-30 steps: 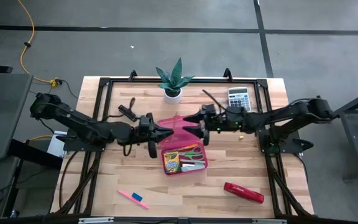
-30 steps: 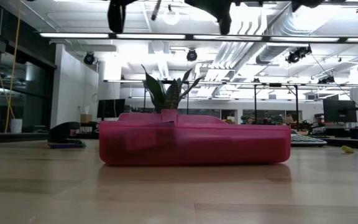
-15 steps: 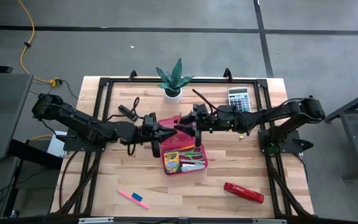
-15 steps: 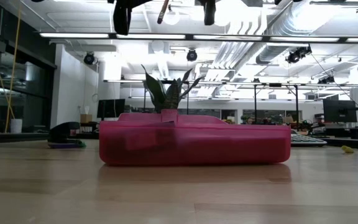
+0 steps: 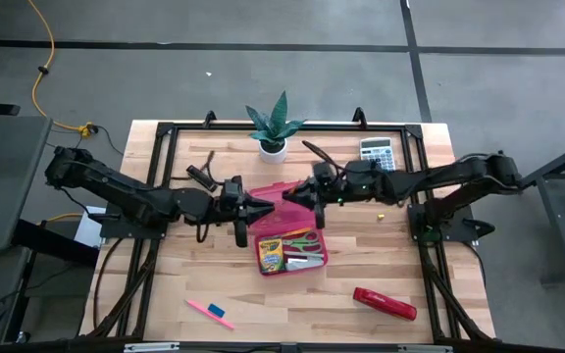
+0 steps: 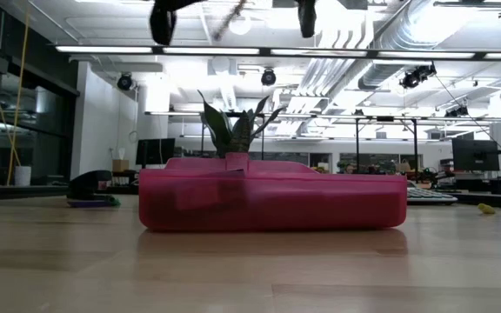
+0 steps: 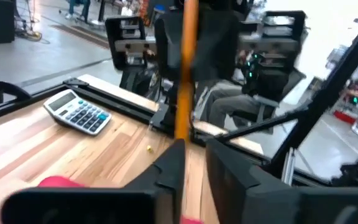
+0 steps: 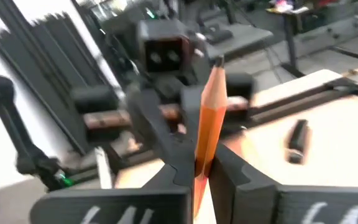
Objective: Pack school essentials
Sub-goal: Put the yellow pencil into the red supply box
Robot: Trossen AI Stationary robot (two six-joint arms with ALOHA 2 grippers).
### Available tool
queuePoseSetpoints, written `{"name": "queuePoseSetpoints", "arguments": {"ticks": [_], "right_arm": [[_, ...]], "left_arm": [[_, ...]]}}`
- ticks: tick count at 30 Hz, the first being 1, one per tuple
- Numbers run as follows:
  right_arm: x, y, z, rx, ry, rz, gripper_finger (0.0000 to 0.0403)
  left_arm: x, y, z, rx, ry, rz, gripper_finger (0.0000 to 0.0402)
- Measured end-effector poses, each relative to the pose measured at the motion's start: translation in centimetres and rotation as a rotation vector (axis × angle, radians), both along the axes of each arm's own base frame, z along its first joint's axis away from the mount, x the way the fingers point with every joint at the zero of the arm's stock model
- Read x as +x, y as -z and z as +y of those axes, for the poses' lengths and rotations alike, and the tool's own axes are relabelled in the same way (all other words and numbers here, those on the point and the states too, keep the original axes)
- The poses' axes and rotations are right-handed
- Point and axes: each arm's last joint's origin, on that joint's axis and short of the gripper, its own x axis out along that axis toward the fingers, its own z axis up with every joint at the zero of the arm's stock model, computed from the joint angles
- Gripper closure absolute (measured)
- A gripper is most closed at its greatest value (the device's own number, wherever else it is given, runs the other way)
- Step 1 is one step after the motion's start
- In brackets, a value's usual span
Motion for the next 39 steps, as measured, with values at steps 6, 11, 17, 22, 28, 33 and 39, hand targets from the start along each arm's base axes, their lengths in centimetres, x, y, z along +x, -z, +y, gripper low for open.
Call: {"name": "queuePoseSetpoints", "arguments": {"ticks": [6, 11, 17, 22, 28, 33, 39], "right_arm": [[-1.4, -0.8, -0.5, -0.067, 0.006, 0.189, 0.04], [0.4, -2.0, 0.0, -0.146, -0.037, 0.39, 0.0401], [3.8, -0.1, 0.7, -0.176, -0.099, 0.706, 0.0402], [6.5, 2.9, 1.4, -0.194, -0.149, 0.911, 0.0402], [8.6, 5.6, 1.7, -0.252, -0.204, 1.039, 0.0402], [9.1, 6.6, 1.8, -0.283, -0.231, 1.071, 0.0402], [8.8, 6.8, 1.7, -0.307, -0.251, 1.099, 0.0402]], "left_arm": [[-3.5, -2.2, 0.5, 0.003, 0.001, 0.023, 0.0283], [-6.3, -4.4, 0.9, 0.017, 0.002, -0.051, 0.0254], [-8.4, -5.9, 1.3, 0.038, -0.014, -0.133, 0.0251], [-8.7, -6.2, 1.4, 0.035, -0.023, -0.147, 0.0254], [-8.4, -5.9, 1.3, 0.038, -0.022, -0.127, 0.0254], [-8.2, -5.6, 1.3, 0.042, -0.021, -0.098, 0.0254], [-8.2, -5.4, 1.3, 0.044, -0.02, -0.084, 0.0253]]}}
